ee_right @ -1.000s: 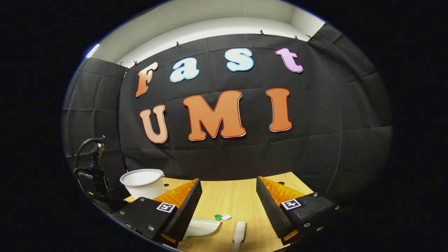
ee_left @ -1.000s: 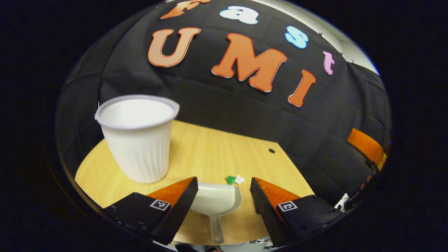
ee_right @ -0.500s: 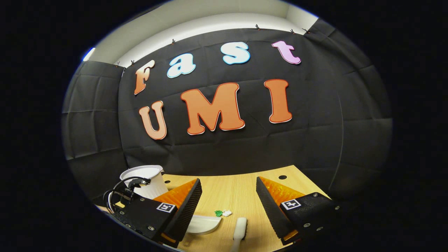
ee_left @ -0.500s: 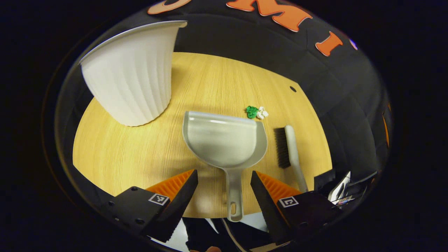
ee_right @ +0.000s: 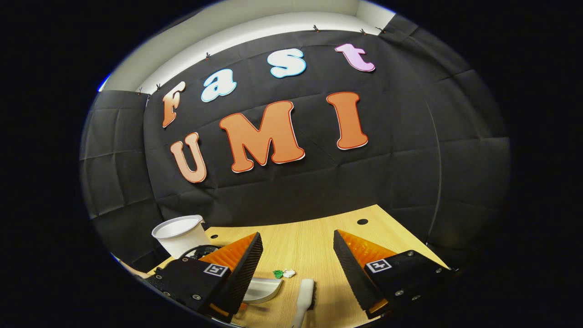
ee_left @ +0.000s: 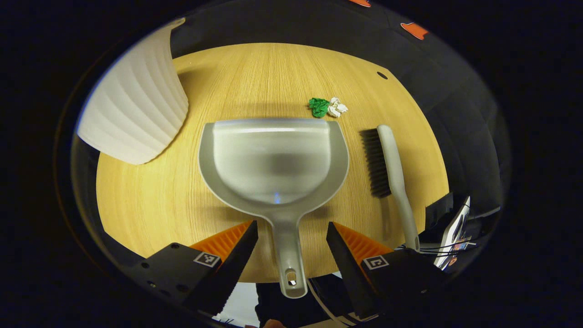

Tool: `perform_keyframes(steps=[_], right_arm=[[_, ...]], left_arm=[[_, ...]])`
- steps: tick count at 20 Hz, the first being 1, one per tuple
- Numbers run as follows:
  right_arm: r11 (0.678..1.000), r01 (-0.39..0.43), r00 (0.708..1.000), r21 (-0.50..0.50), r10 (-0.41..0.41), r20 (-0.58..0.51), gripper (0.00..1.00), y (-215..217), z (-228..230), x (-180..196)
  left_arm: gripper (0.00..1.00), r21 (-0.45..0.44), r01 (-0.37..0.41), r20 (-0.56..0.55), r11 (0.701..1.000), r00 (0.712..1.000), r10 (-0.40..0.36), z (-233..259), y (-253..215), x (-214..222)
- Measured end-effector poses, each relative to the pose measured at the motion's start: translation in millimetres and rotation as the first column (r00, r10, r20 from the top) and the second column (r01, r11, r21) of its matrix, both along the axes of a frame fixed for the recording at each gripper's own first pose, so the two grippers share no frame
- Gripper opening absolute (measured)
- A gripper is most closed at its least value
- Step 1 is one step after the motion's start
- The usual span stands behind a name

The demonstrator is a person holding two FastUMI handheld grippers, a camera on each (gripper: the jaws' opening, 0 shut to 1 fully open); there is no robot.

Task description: Pick up the small broom and dustpan from the desktop, sweep the trash into the dustpan with the broom, and then empty the trash into the garbage bin.

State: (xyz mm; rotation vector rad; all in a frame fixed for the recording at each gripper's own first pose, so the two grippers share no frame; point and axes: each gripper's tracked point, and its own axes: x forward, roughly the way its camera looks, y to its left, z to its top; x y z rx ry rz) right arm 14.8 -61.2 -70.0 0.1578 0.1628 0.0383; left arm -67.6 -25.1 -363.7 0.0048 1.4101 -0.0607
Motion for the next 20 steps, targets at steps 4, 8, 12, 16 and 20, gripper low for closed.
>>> perform_keyframes(steps=[4, 8, 12, 16, 20], right_arm=[[1.0, -0.009, 1.0, 0.003, 0.009, -0.014, 0.94, -6, -9, 2], [0.999, -0.002, 0.999, 0.036, 0.004, -0.043, 0.94, -18, -20, 5], [0.999, 0.008, 0.999, 0.037, -0.006, -0.044, 0.94, -27, -22, 11], [0.999, -0.002, 0.999, 0.045, 0.004, -0.047, 0.94, -25, -23, 13], [0.999, -0.003, 0.999, 0.039, 0.005, -0.051, 0.94, -26, -27, 16]], left_arm=[[0.98, 0.023, -0.012, -0.038, 1.0, 0.999, 0.013, -10, 0, 2], [0.98, 0.039, -0.014, -0.058, 0.999, 0.998, 0.016, -14, -1, 6], [0.98, 0.053, -0.028, -0.072, 0.998, 0.997, 0.032, -20, 1, 6], [0.85, 0.061, -0.034, -0.085, 0.998, 0.996, 0.039, -24, 4, 6], [0.56, 0.079, -0.059, -0.106, 0.995, 0.992, 0.067, -33, 11, 3]])
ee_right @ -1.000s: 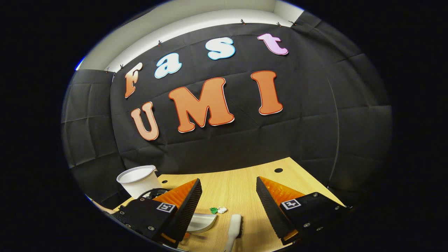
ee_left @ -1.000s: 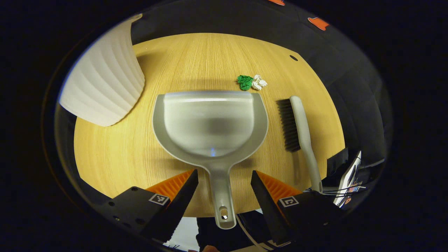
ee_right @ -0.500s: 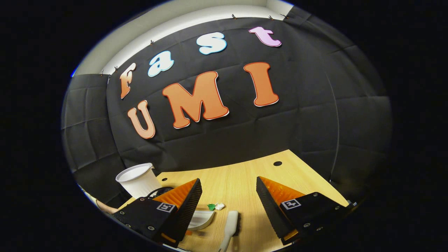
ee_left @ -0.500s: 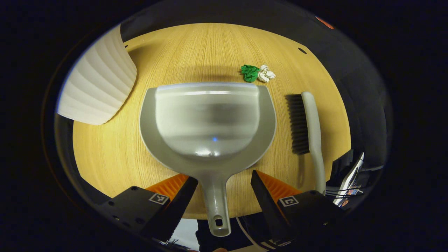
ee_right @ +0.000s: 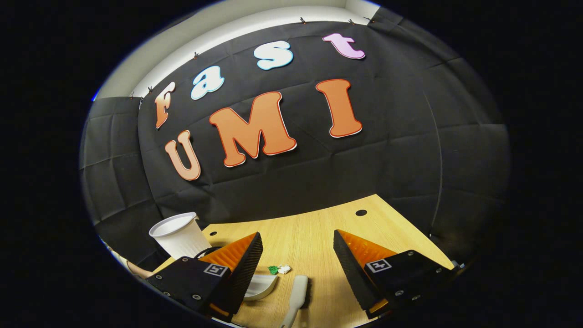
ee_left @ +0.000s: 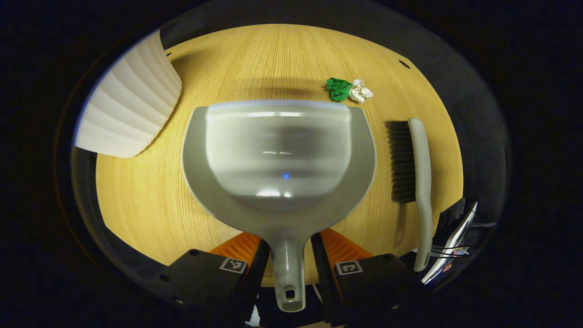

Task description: Pick up the small broom and dustpan from the desktop, sweep the trash into the dustpan with the broom, and then empty the trash into the garbage bin.

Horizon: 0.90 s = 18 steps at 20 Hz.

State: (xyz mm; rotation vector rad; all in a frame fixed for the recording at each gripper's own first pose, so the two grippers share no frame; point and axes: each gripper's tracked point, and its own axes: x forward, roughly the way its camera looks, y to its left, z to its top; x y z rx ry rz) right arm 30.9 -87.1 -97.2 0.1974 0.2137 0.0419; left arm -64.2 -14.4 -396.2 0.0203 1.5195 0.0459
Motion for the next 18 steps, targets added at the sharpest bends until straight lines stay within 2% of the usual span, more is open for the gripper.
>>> perform_keyframes(steps=[1, 2, 3, 8, 11, 14, 18], right_arm=[[1.0, 0.003, 1.0, -0.001, -0.003, -0.004, 0.94, -2, -2, 0], [1.0, 0.004, 1.0, 0.002, -0.004, -0.006, 0.94, -3, -3, 1], [1.0, 0.003, 1.0, 0.006, -0.003, -0.012, 0.94, -3, -5, 2], [1.0, -0.008, 0.999, -0.001, 0.008, -0.034, 0.93, -1, -18, 7], [0.997, -0.064, 0.984, 0.041, 0.07, -0.161, 0.94, 11, -51, 8], [0.992, -0.11, 0.929, 0.062, 0.124, -0.349, 0.94, 18, -101, -6], [0.982, -0.157, 0.8, 0.1, 0.186, -0.57, 0.94, 36, -166, -37]], left_arm=[[0.46, -0.004, -0.009, -0.002, 1.0, 1.0, 0.009, 0, -1, 1], [0.46, -0.009, -0.015, -0.003, 1.0, 1.0, 0.015, -1, -1, 1], [0.4, -0.014, -0.019, -0.006, 1.0, 1.0, 0.018, -3, -1, 1], [0.34, 0.0, -0.003, -0.02, 1.0, 1.0, 0.003, -2, 1, 0], [0.3, 0.006, -0.003, -0.009, 1.0, 1.0, 0.003, -2, 0, -2], [0.29, -0.011, -0.009, 0.0, 1.0, 1.0, 0.009, -4, -2, -6], [0.29, -0.03, 0.009, 0.007, 1.0, 1.0, -0.009, -4, 0, -3]])
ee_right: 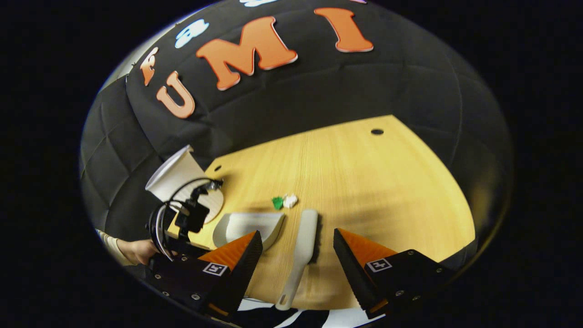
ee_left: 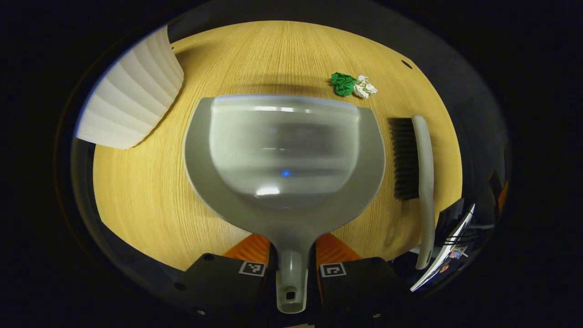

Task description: Pick up the small broom and dustpan from the desktop, sweep the trash into the dustpan with the broom, and then empty the trash into the garbage bin.

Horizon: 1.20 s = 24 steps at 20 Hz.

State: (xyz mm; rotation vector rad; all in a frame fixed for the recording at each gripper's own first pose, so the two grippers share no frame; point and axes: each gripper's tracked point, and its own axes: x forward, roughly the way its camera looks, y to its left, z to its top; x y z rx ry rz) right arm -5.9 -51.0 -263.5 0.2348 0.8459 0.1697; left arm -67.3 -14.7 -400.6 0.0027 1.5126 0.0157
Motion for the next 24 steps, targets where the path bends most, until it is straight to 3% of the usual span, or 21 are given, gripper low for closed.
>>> perform_keyframes(steps=[5, 11, 16, 22, 24], right_arm=[[0.995, -0.094, 0.962, -0.033, 0.082, -0.259, 0.95, 13, -60, -16], [0.973, -0.209, 0.889, -0.098, 0.147, -0.434, 0.95, 28, -106, -25], [0.96, -0.25, 0.846, -0.122, 0.156, -0.509, 0.95, 32, -121, -32], [0.969, -0.216, 0.84, -0.119, 0.122, -0.529, 0.94, 27, -123, -28], [0.968, -0.219, 0.833, -0.123, 0.12, -0.541, 0.86, 25, -127, -30]], left_arm=[[0.29, -0.021, 0.044, 0.008, 0.999, 0.999, -0.044, 7, 5, -3], [0.29, -0.057, 0.05, 0.027, 0.997, 0.998, -0.049, 7, 6, -5], [0.29, -0.078, 0.051, 0.036, 0.996, 0.998, -0.049, 9, 6, -8], [0.29, -0.088, 0.061, 0.038, 0.994, 0.998, -0.058, 12, 9, -12], [0.29, -0.09, 0.062, 0.039, 0.994, 0.998, -0.058, 13, 10, -11]])
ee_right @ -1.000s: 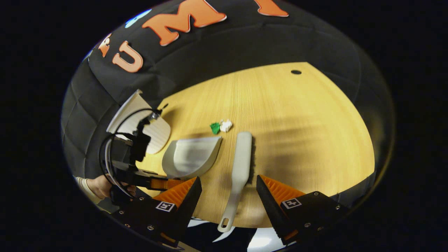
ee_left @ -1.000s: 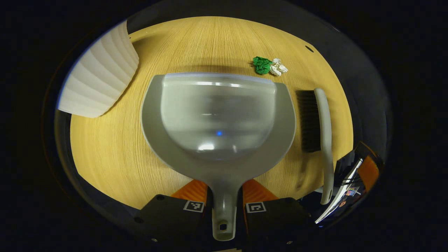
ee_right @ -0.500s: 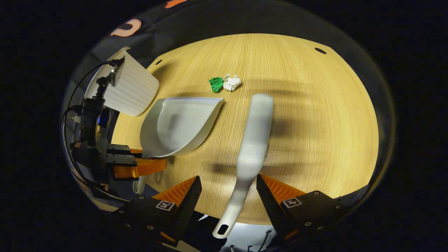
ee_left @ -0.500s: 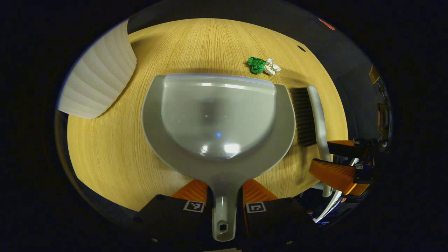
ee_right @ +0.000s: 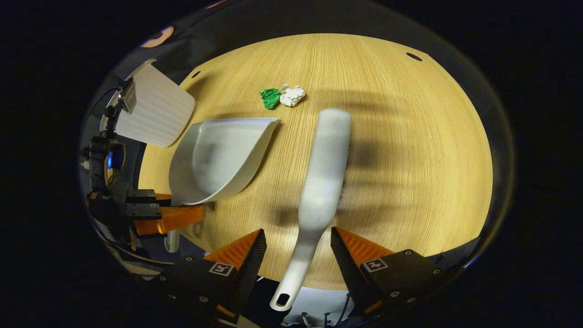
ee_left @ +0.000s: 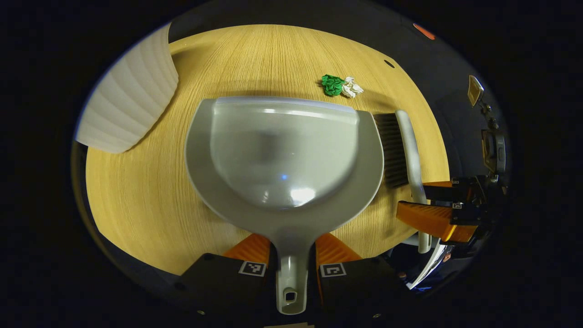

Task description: Pick up the small broom and dustpan from the desktop, sweep the trash into the dustpan with the broom, and then empty the trash into the garbage bin.

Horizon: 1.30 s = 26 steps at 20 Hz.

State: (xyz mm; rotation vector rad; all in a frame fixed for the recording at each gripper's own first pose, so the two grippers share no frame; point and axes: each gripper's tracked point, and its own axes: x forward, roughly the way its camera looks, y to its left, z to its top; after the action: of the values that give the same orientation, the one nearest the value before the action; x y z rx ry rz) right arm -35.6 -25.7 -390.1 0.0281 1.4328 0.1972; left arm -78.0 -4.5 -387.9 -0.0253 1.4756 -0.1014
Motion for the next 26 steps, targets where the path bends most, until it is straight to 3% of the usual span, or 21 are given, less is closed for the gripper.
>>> perform_keyframes(steps=[3, 4, 5, 6, 7, 9, 15, 18, 26], right_arm=[[1.0, 0.006, 1.0, -0.022, -0.006, -0.018, 0.69, -5, -5, -1], [0.999, 0.006, 1.0, -0.032, -0.007, -0.029, 0.75, -7, -8, -2], [0.999, 0.009, 0.999, -0.042, -0.012, -0.05, 0.49, -9, -10, -5], [0.999, 0.015, 0.998, -0.049, -0.018, -0.063, 0.5, -10, -9, -6], [0.998, 0.021, 0.997, -0.062, -0.026, -0.071, 0.33, -12, -15, -6], [0.997, 0.034, 0.995, -0.063, -0.039, -0.092, 0.23, -13, -12, -7], [0.998, 0.03, 0.994, -0.064, -0.036, -0.102, 0.08, -13, -10, -5], [0.999, 0.031, 0.995, -0.044, -0.035, -0.09, 0.07, -12, -6, 0], [0.995, -0.063, 0.998, -0.077, 0.061, -0.029, 0.07, -29, 16, 74]], left_arm=[[0.29, 0.0, 0.002, -0.001, 1.0, 1.0, -0.002, 0, 2, -1], [0.28, 0.0, 0.001, 0.0, 1.0, 1.0, -0.001, 0, 2, -1], [0.29, 0.0, 0.001, -0.001, 1.0, 1.0, -0.001, 0, 3, 0], [0.29, 0.0, 0.0, 0.0, 1.0, 1.0, 0.0, 1, 2, 1], [0.29, 0.0, 0.0, -0.001, 1.0, 1.0, 0.0, -1, 0, 2], [0.29, 0.001, 0.003, -0.002, 1.0, 1.0, -0.003, -2, -1, 3], [0.29, 0.006, 0.023, -0.004, 1.0, 1.0, -0.023, -3, 1, 4], [0.29, 0.013, 0.044, -0.009, 0.999, 0.999, -0.044, -6, 4, 7], [0.29, 0.006, 0.25, -0.061, 0.968, 0.966, -0.249, -2, 9, 14]])
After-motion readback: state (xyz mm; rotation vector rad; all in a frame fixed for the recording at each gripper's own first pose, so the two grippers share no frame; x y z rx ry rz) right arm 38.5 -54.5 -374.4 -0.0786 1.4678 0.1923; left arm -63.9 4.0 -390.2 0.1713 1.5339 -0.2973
